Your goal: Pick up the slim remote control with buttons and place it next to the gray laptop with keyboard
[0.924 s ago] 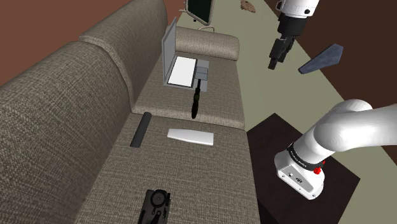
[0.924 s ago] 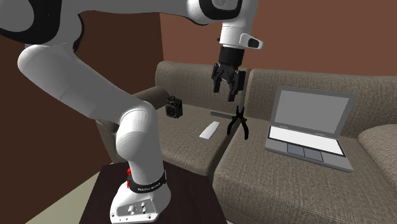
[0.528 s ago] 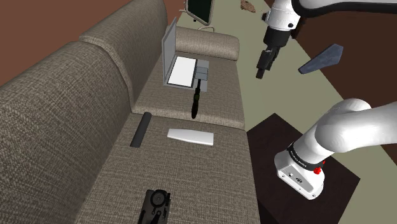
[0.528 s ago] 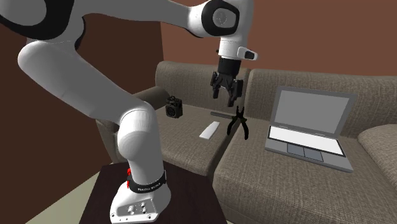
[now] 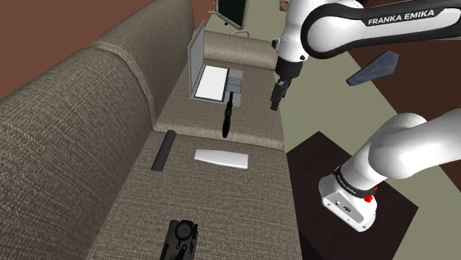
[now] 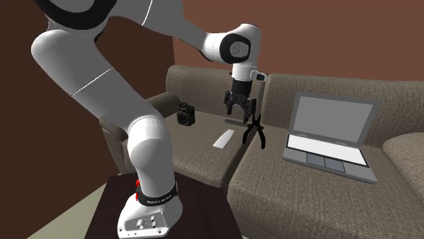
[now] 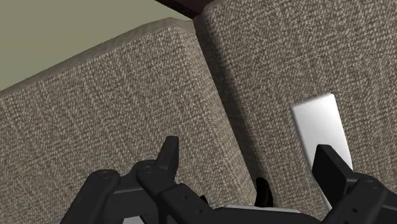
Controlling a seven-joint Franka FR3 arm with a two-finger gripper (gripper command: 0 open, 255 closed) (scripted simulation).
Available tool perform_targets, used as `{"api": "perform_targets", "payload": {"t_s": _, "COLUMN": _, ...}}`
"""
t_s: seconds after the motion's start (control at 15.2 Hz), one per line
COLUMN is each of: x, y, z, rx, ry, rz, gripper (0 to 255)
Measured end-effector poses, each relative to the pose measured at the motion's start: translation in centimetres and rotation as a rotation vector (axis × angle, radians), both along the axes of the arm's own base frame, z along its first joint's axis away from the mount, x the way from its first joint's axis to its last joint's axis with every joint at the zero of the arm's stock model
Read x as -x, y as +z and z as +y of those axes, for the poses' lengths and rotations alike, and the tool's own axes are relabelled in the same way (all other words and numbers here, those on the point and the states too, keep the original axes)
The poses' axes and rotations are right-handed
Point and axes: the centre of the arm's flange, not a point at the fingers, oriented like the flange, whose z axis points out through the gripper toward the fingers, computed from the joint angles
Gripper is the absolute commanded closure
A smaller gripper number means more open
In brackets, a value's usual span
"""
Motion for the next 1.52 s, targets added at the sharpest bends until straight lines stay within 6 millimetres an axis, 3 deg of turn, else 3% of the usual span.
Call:
{"api": "perform_targets", "payload": {"t_s": 0.66, "x": -1.6, "y": -8.7, "z": 9.6, "rx": -0.004, "ry": 0.197, "rz": -0.044, "gripper": 0}}
{"api": "perform_targets", "payload": {"t_s": 1.32, "x": -1.9, "y": -17.1, "z": 19.6, "rx": -0.009, "ry": 0.392, "rz": -0.087, "gripper": 0}}
{"api": "perform_targets", "payload": {"t_s": 1.52, "x": -1.6, "y": -19.1, "z": 20.4, "rx": -0.01, "ry": 0.41, "rz": -0.091, "gripper": 0}}
